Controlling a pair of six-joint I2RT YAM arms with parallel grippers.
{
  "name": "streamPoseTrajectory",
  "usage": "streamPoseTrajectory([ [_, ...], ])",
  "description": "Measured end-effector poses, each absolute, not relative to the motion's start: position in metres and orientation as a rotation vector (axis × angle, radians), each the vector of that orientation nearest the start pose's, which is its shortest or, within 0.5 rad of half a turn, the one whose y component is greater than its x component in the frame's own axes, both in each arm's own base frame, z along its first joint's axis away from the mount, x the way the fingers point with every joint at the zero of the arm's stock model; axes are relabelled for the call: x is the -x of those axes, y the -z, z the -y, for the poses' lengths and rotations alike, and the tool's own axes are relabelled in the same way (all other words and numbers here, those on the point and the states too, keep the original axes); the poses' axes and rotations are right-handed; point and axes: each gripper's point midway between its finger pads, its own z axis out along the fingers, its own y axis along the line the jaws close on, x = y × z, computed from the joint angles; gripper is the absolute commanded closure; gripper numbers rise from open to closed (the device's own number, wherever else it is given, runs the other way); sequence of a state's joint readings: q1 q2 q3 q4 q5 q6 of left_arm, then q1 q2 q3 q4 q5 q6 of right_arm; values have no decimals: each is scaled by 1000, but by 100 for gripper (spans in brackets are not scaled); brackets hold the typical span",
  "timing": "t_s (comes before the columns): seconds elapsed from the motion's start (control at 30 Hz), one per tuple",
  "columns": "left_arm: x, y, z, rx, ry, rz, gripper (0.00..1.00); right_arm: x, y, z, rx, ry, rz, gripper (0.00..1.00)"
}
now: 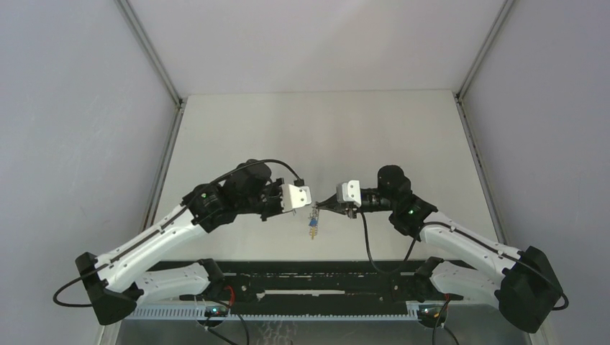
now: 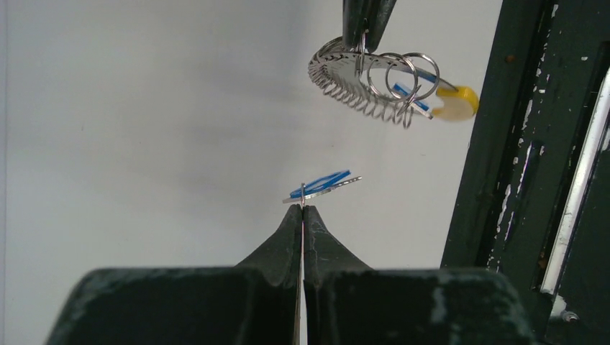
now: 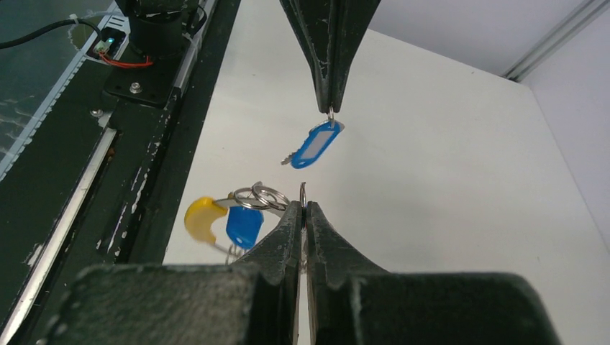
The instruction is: Put the keys on the keyring
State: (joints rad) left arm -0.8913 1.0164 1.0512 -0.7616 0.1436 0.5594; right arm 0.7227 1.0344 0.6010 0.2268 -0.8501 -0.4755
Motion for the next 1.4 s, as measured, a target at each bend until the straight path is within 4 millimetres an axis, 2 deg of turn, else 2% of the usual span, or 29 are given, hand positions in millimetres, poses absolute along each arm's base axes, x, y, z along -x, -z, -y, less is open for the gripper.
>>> streamPoseTrajectory([
  [0.13, -178, -202, 225, -1613, 328, -1728, 100, -165, -212, -302, 1455, -925, -1071, 100],
  [0.23, -177, -185, 220, -1623, 313, -1826, 100, -163, -207, -295, 1427, -914, -1108, 100],
  [0.4, -167, -169, 211, -1580, 327, -1988, 100, -157, -181, -275, 1346, -870, -1199, 100],
  [0.5, -161, -159, 209, -1544, 344, -2087, 100, -163, -168, -263, 1264, -802, -1238, 100],
  [0.67, -158, -127, 212, -1536, 335, -2270, 100, -181, -158, -248, 1139, -691, -1298, 100],
  [0.9, -157, -67, 212, -1627, 245, -2495, 100, -199, -185, -228, 960, -570, -1249, 100],
  [0.97, -159, -57, 214, -1649, 226, -2535, 100, -201, -190, -223, 923, -550, -1236, 100],
  [1.23, -191, -42, 244, -1625, 220, -2545, 99, -208, -198, -211, 836, -499, -1228, 100],
  [1.4, -213, -42, 253, -1577, 198, -2530, 100, -211, -201, -208, 812, -483, -1228, 100],
])
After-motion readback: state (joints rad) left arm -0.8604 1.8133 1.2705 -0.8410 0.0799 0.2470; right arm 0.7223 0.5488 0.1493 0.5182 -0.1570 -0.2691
